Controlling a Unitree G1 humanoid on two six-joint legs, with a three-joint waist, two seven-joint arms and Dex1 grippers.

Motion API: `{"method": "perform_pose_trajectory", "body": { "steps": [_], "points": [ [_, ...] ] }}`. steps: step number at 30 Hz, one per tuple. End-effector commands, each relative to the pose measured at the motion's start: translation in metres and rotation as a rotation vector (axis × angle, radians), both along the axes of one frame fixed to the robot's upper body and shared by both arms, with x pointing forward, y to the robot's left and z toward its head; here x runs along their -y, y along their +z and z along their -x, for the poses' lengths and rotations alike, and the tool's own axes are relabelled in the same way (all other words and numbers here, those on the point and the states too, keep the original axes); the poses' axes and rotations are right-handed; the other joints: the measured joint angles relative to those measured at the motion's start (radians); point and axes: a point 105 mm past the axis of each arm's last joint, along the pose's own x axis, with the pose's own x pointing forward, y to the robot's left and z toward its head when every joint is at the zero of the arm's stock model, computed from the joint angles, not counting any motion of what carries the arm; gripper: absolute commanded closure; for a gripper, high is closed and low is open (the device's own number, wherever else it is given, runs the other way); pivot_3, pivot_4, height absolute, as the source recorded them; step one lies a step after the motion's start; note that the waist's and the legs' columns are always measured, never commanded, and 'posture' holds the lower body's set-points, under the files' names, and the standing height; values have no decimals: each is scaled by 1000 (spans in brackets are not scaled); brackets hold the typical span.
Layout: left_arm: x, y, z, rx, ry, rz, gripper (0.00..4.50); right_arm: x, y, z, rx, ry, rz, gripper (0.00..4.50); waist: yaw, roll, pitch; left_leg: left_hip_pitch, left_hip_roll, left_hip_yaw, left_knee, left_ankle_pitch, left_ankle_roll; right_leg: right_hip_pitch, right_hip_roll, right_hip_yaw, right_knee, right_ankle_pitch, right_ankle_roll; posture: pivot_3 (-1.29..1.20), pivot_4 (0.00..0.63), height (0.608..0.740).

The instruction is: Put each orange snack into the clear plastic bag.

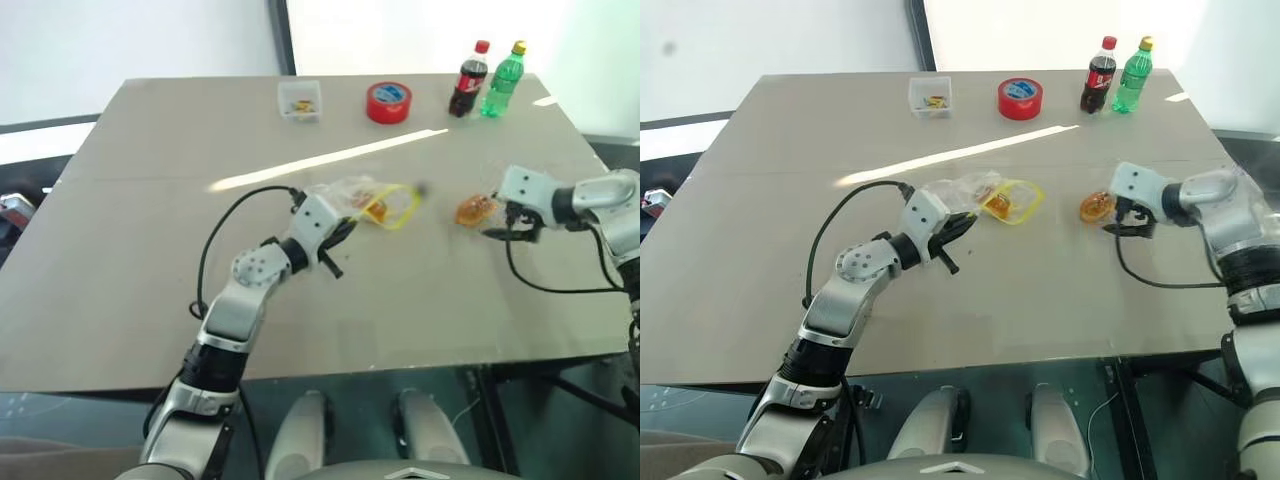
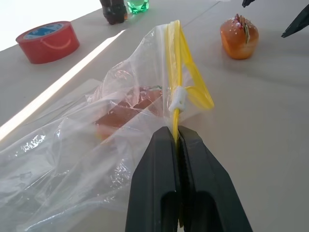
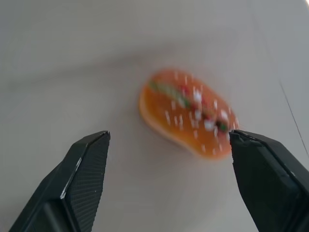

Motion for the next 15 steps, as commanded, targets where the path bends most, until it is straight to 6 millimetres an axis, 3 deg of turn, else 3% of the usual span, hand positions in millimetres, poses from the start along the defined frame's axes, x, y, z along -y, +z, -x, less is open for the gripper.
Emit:
{"method": "perform_pose_trajectory", "body": {
  "steps": [1,9,15],
  "points": [
    [0,13,-1,50,-7,8,4500,4,2,-11,103,122,238,484,-2,0,0,0,0,1,-1,0,0,0,0,1,0,0,0,0,150,740],
    [0,13,1,57,-1,1,4500,-17,9,-41,270,169,373,484,-1,0,0,1,1,3,-1,0,0,-1,0,4,0,0,0,0,150,740],
    [-5,13,1,62,18,-4,4500,-35,1,-39,255,263,380,484,0,0,0,1,0,3,-1,0,0,-1,0,3,0,0,0,0,150,740]
  ]
}}
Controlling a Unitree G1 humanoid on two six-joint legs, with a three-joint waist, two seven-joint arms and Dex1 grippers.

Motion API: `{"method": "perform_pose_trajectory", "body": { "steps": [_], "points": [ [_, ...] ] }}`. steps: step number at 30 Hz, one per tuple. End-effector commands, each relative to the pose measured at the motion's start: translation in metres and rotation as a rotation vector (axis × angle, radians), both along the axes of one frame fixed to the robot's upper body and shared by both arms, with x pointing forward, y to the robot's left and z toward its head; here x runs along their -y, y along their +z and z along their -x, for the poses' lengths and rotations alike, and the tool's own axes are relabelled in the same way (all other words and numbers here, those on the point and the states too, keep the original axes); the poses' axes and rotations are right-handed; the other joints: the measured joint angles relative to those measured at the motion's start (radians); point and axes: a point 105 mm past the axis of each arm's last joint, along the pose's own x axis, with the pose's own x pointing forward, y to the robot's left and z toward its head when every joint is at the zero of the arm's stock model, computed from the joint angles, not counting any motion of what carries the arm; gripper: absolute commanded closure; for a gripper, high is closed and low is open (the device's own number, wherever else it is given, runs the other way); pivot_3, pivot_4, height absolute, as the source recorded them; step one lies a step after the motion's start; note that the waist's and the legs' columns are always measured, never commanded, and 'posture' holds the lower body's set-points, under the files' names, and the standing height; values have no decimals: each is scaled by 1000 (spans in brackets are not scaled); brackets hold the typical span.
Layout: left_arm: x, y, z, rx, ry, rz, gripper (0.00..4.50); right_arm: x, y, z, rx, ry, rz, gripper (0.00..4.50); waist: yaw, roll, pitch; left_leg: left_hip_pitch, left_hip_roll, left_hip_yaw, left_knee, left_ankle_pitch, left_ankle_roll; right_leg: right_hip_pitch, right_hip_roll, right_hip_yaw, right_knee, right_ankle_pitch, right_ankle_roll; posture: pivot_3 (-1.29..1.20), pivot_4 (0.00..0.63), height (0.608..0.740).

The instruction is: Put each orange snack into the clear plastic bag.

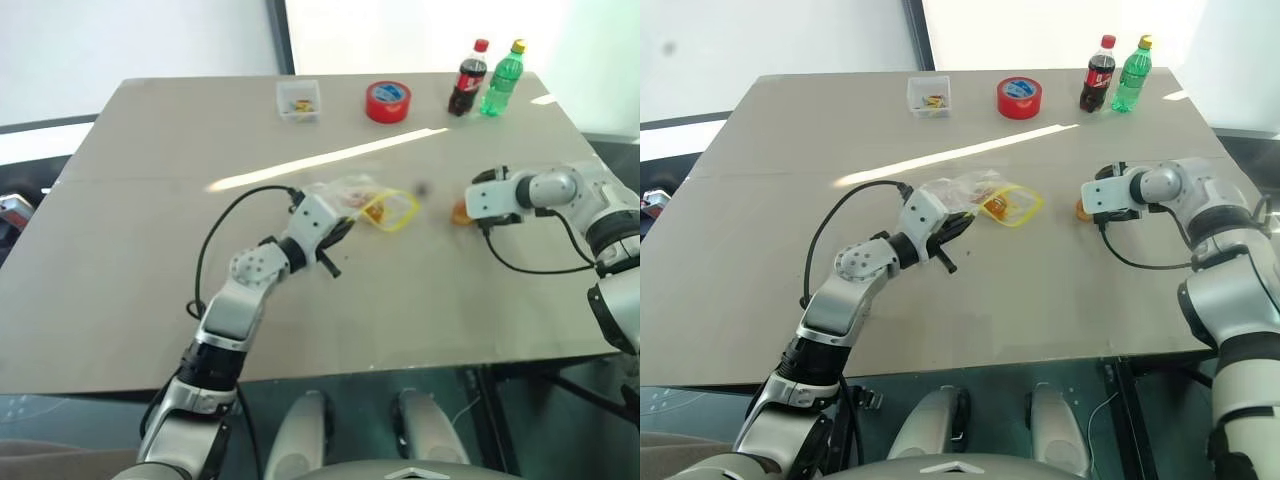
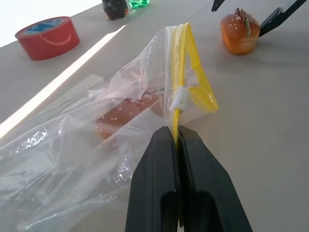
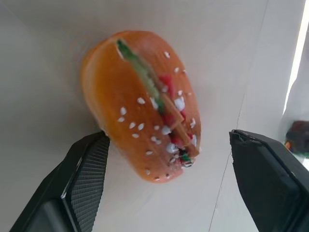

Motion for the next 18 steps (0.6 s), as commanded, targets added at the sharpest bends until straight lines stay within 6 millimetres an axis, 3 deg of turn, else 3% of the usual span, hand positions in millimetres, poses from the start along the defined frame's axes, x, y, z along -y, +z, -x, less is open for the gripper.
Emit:
{"method": "perform_pose_trajectory", "body": {
  "steps": [1,3,8,10,15,18],
  "points": [
    [-1,14,3,60,4,6,4500,-6,4,1,2,53,23,717,0,0,0,0,0,0,0,0,0,0,0,0,0,0,0,0,150,740],
    [-2,14,3,61,7,6,4500,-8,4,1,-3,59,18,1357,-1,0,0,0,0,0,0,0,0,0,0,0,0,0,0,0,150,740],
    [-2,13,3,61,12,6,4500,-7,-2,5,-54,45,-1,3854,-1,0,0,0,0,0,0,0,0,0,0,0,1,0,0,0,150,740],
    [-2,13,3,61,11,7,4500,-6,1,4,-65,23,-36,4488,-1,0,0,0,0,0,0,0,0,0,0,0,1,0,0,0,150,740],
    [-1,14,2,60,10,15,4500,-32,17,6,-234,-29,-325,4488,-4,0,0,0,0,0,0,0,0,0,0,0,1,0,0,0,150,740],
    [0,14,2,58,6,21,4500,-55,20,18,-361,38,-444,4488,-3,0,0,0,0,-3,0,0,0,0,0,0,2,0,0,0,150,740]
  ]
}}
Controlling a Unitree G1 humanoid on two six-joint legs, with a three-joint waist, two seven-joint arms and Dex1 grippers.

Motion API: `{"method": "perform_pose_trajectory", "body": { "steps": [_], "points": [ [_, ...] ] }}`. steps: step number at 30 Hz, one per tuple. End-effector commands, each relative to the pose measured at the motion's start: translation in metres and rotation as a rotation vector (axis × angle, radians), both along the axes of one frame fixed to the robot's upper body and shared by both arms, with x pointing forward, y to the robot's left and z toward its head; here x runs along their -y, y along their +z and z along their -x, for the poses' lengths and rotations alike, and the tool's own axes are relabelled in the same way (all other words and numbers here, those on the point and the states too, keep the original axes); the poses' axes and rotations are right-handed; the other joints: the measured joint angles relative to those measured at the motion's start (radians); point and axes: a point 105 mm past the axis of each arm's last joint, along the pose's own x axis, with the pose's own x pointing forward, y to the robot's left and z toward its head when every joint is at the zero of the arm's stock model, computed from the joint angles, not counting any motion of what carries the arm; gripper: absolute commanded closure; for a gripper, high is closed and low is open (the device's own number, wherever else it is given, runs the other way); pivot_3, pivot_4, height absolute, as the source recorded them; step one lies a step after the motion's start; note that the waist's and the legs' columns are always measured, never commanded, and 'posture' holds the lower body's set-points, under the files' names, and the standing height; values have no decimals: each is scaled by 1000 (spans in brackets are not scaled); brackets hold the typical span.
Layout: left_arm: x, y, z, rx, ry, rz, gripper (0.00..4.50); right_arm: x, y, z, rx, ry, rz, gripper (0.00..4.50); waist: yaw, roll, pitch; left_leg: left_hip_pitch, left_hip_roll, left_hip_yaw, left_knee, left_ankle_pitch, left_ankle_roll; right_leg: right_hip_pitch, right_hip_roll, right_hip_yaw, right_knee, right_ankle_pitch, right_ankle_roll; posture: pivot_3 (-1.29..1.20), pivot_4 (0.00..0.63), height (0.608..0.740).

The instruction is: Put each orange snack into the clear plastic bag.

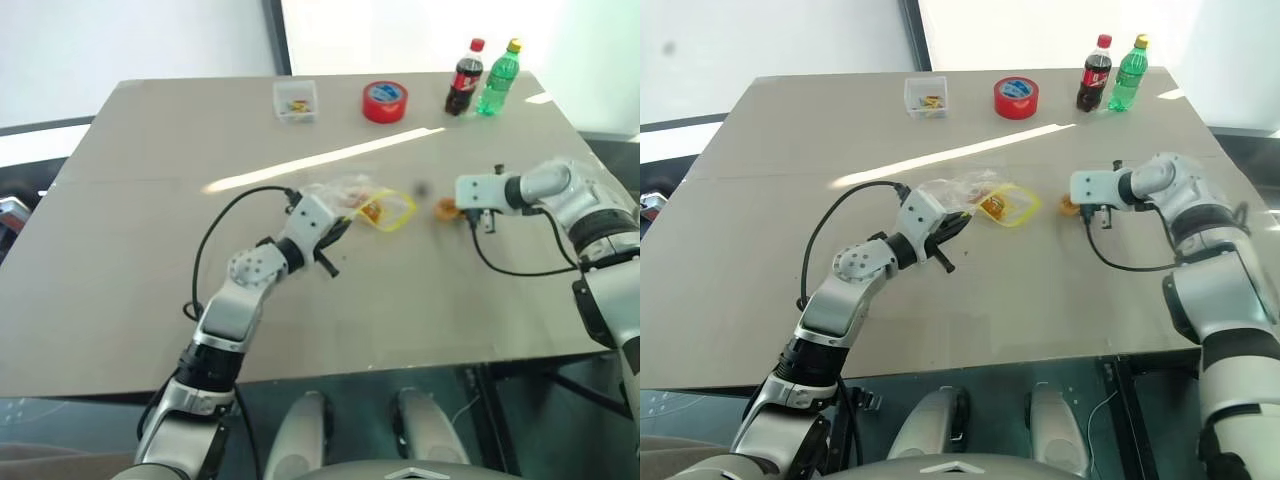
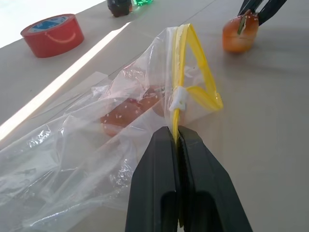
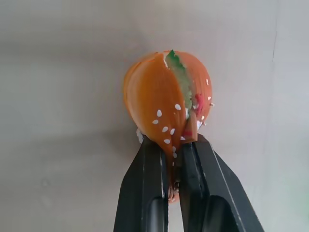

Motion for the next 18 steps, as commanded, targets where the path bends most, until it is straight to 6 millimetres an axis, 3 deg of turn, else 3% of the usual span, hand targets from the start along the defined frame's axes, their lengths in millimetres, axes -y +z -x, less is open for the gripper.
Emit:
{"method": "perform_pose_trajectory", "body": {
  "steps": [1,8,18],
  "points": [
    [4,15,2,56,-16,24,4500,-26,19,12,-51,101,-148,4488,4,0,0,0,0,-2,0,0,0,0,0,0,0,0,0,0,150,740],
    [8,16,1,50,-20,34,4500,-77,28,42,9,283,-218,4488,10,1,0,-2,-1,-8,1,0,0,0,-2,-3,0,0,0,0,150,740],
    [15,13,7,41,-55,34,4500,-116,36,23,150,175,-291,4488,8,1,0,-1,-2,-8,1,0,0,0,-1,-3,1,0,0,0,150,740]
  ]
}}
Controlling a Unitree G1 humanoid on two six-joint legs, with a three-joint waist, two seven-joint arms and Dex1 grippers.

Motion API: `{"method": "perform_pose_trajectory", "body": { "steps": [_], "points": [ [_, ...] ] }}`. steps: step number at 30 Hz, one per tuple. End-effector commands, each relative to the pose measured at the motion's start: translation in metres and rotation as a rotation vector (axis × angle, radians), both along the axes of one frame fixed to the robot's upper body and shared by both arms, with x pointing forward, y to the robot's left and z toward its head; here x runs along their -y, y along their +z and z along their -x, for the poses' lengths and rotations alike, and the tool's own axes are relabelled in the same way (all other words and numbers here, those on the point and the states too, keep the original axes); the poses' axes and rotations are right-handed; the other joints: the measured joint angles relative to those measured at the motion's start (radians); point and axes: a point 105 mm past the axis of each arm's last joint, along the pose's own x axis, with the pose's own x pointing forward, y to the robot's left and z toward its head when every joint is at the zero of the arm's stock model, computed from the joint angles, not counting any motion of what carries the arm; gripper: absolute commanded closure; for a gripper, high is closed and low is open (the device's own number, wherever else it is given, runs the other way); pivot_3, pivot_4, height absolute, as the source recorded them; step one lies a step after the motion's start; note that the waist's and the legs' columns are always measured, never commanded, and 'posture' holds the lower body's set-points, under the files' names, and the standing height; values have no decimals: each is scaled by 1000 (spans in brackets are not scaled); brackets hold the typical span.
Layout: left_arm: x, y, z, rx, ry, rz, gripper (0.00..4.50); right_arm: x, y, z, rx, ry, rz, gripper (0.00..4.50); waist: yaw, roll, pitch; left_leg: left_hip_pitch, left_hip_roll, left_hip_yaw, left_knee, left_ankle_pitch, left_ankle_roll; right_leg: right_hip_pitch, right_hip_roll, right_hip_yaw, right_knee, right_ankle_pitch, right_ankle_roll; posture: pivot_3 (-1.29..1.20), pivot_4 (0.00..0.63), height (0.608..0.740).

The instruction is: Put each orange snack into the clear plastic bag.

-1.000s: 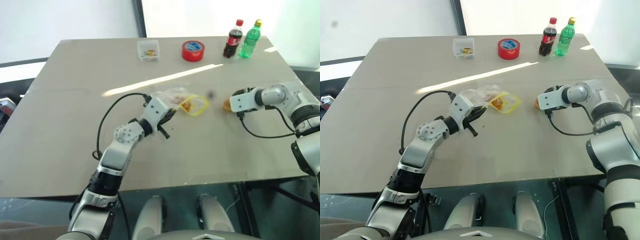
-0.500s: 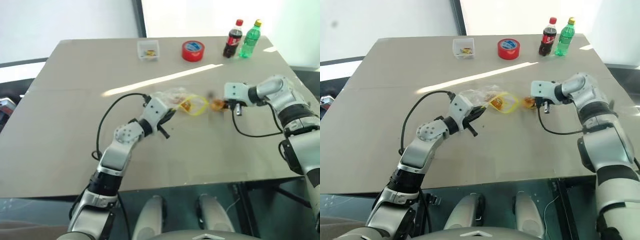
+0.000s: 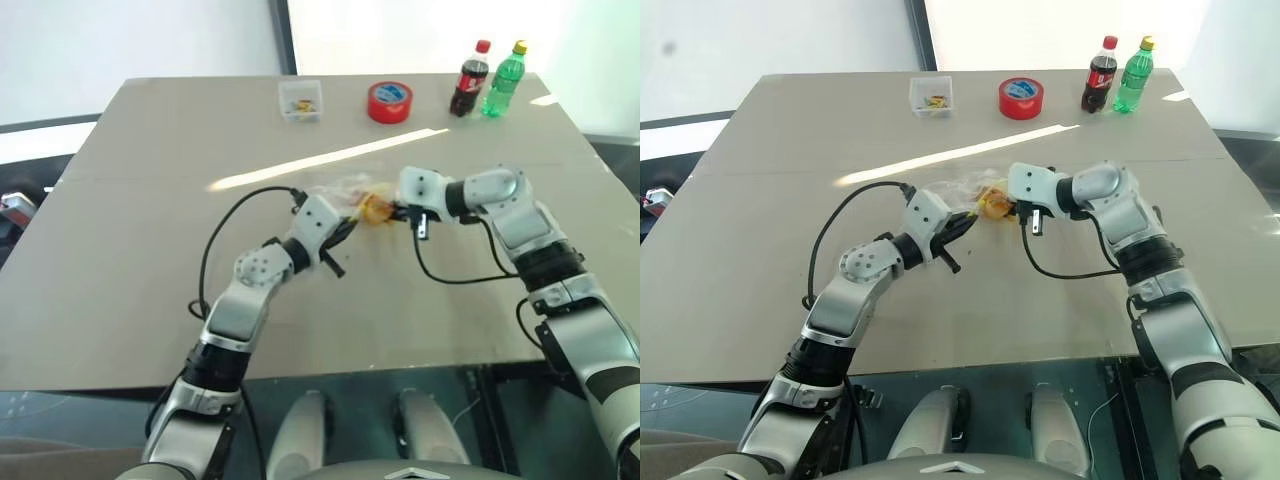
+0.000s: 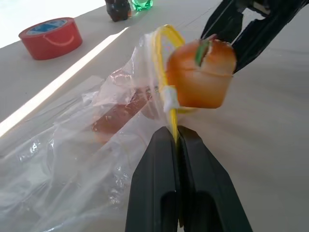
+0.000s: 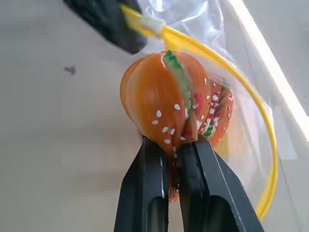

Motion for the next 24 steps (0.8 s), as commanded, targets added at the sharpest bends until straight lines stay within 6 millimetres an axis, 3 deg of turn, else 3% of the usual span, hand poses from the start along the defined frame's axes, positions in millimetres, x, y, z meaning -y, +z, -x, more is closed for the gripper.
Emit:
{"method": "perform_pose_trajectory", "body": {
  "steps": [1,7,13,16,20,23,24],
  "points": [
    [8,14,7,46,-47,21,4500,-12,22,-9,147,-15,-9,4488,0,0,0,0,0,0,0,0,0,0,0,0,0,0,0,0,150,740],
    [13,12,13,36,-88,32,4500,-26,31,-30,313,-99,-49,4488,-3,0,0,0,0,0,0,0,0,0,0,0,0,0,0,0,150,740],
    [17,14,16,44,-113,45,4500,-34,34,-35,396,-82,-87,4488,-2,0,0,0,0,0,-1,0,0,0,0,0,-1,0,0,0,150,740],
    [19,16,17,57,-127,45,4500,-37,31,-32,385,-39,-76,4488,-3,0,0,0,0,0,-1,0,0,0,0,0,-1,0,0,0,150,740],
    [23,18,23,76,-171,58,4500,-47,25,-11,362,127,-103,4488,-3,0,0,0,0,0,-1,0,0,0,0,0,-1,0,0,0,150,740],
    [26,18,26,85,-201,56,4500,-42,19,-10,370,144,-66,4488,-3,0,0,0,0,0,-1,0,0,0,0,0,-1,0,0,0,150,740],
    [27,18,28,86,-213,61,4500,-40,18,-11,401,145,-38,4056,-2,0,0,0,0,0,-1,0,0,0,0,0,-1,0,0,0,150,740]
  ]
}}
